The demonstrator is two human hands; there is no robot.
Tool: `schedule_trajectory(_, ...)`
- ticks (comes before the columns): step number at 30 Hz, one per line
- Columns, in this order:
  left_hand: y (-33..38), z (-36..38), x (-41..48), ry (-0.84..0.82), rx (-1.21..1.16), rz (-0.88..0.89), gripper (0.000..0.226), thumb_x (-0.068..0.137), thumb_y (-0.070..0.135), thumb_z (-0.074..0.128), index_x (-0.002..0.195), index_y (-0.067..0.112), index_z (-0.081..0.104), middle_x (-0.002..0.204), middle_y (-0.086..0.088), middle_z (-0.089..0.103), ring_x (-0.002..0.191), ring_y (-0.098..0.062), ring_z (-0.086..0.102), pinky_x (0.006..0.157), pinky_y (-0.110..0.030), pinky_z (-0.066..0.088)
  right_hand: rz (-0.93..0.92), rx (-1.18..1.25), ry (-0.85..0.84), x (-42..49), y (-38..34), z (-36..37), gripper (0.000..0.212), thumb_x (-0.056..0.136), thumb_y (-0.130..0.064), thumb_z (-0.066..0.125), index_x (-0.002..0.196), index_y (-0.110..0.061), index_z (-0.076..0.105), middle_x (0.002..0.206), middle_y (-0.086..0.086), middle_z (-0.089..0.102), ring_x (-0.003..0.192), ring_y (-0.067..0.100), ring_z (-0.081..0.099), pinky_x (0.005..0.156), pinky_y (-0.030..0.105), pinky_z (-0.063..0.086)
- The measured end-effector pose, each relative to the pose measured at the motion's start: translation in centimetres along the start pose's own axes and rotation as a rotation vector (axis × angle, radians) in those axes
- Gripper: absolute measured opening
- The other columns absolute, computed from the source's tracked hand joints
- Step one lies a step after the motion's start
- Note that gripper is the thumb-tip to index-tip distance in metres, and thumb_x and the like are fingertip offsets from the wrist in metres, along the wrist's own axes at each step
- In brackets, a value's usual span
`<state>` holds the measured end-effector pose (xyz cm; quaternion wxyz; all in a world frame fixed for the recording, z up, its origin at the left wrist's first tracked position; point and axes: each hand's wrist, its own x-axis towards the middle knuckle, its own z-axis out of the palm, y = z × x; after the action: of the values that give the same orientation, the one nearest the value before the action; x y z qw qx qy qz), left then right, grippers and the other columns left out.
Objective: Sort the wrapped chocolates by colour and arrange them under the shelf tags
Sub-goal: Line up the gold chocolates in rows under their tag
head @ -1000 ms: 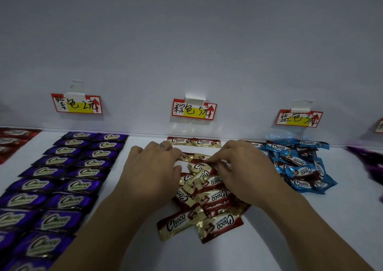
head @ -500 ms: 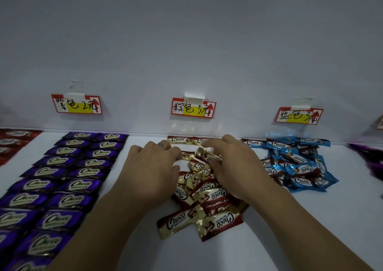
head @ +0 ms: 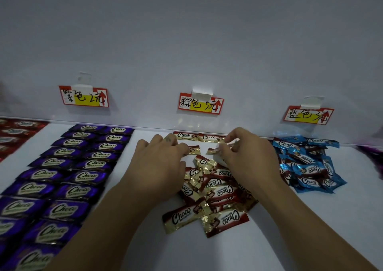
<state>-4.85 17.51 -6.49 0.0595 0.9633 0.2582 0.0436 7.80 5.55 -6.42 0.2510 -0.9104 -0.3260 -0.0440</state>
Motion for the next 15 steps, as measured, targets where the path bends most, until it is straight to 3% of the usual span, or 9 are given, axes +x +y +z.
schedule_trajectory(4,0.1,-0.1,0.0,-0.003,-0.020,0.002,0.040,0.099,0.035,0.036,0.140,0.035,0.038,0.143,0.006,0.034,0.127,-0.016,0.035,0.105,-0.037,0.029,-0.064,-0.229,-0.010,-0.4,-0.2,-1.3,0.030,0.096,-0.046,0.044,0.121,-0.036,0.057,0.094,-0.008,0.070,0.087,0.014,0.059,0.068,0.027,0.041)
schedule_trajectory(7,0.3,-0.4,-0.1,0.036,-0.050,0.009,0.040,0.099,0.029,0.037,0.139,0.029,0.038,0.142,0.005,0.035,0.124,-0.016,0.037,0.103,-0.034,0.032,-0.224,-0.265,-0.043,-1.1,-0.5,-2.1,0.031,0.098,-0.041,0.039,0.119,-0.034,0.062,0.104,-0.009,0.062,0.092,0.010,0.052,0.070,0.027,0.038)
schedule_trajectory(11,0.7,-0.3,-0.2,0.008,-0.023,0.006,0.040,0.100,0.030,0.033,0.140,0.025,0.037,0.142,0.002,0.037,0.124,-0.017,0.038,0.104,-0.035,0.033,-0.374,-0.367,-0.234,-1.7,-1.2,-0.8,0.036,0.101,-0.038,0.031,0.120,-0.029,0.060,0.120,-0.008,0.056,0.107,0.013,0.045,0.093,0.032,0.037)
schedule_trajectory(15,0.9,0.2,-0.4,-0.050,0.028,0.007,0.042,0.101,0.030,0.029,0.141,0.022,0.036,0.146,-0.001,0.034,0.126,-0.019,0.038,0.104,-0.036,0.034,-0.401,-0.395,-0.289,-1.7,-1.1,-0.3,0.036,0.101,-0.037,0.027,0.118,-0.029,0.058,0.120,-0.009,0.057,0.108,0.014,0.045,0.094,0.033,0.036)
